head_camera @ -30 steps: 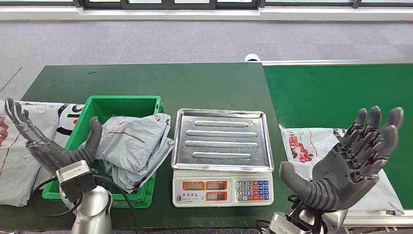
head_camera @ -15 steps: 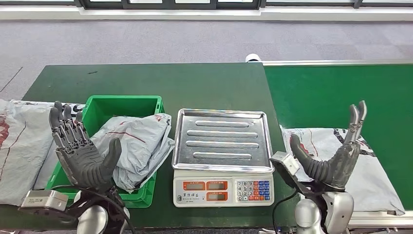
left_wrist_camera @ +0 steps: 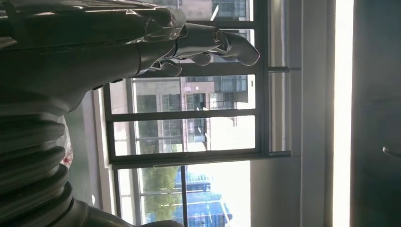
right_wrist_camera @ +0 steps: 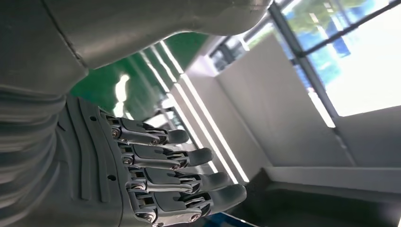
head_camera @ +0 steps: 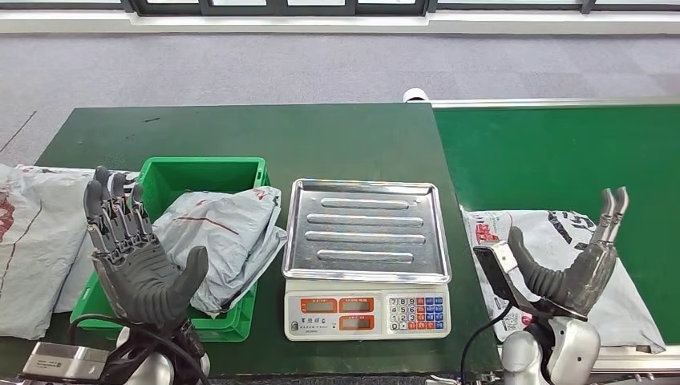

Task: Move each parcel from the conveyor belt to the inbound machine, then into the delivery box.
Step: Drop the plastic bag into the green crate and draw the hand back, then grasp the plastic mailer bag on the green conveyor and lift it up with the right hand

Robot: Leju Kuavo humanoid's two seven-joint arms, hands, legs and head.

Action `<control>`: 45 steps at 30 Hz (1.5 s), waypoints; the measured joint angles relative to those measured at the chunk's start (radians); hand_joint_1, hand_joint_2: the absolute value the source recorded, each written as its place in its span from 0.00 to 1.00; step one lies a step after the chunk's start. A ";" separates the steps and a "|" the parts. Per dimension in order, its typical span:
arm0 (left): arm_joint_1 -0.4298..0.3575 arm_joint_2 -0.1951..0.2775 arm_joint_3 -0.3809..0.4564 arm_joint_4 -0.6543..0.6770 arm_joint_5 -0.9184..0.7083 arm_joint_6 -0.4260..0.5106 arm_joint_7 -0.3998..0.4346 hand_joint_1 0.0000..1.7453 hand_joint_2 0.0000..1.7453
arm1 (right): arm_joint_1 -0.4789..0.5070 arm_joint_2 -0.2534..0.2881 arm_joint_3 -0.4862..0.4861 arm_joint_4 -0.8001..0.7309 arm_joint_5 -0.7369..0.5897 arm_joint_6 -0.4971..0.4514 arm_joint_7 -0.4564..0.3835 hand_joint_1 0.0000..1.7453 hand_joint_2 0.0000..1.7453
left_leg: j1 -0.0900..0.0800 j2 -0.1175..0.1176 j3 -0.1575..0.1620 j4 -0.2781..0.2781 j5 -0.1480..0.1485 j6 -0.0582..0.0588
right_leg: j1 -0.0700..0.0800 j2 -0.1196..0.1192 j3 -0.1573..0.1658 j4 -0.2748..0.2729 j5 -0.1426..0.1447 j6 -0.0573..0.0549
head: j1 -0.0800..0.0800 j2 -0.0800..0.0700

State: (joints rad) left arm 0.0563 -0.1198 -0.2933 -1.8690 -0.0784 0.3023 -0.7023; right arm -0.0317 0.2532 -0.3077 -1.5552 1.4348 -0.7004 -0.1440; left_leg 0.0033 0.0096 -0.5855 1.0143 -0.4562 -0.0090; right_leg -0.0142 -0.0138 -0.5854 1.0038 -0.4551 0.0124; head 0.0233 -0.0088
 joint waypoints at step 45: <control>-0.006 0.007 -0.004 0.047 -0.193 -0.047 0.003 0.00 1.00 | -0.155 -0.220 -0.194 0.562 0.129 0.524 0.460 0.00 1.00 | 0.000 0.000 0.000 0.000 0.000 0.000 | 0.000 0.000 0.001 0.000 0.000 0.000 | 0.000 0.000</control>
State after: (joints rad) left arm 0.0502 -0.1126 -0.2973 -1.8223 -0.2713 0.2551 -0.6990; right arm -0.1863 0.0332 -0.5017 -0.9929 1.5638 -0.1762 0.3162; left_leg 0.0029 0.0098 -0.5856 1.0144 -0.4563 -0.0087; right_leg -0.0144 -0.0139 -0.5849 1.0037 -0.4547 0.0128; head 0.0233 -0.0088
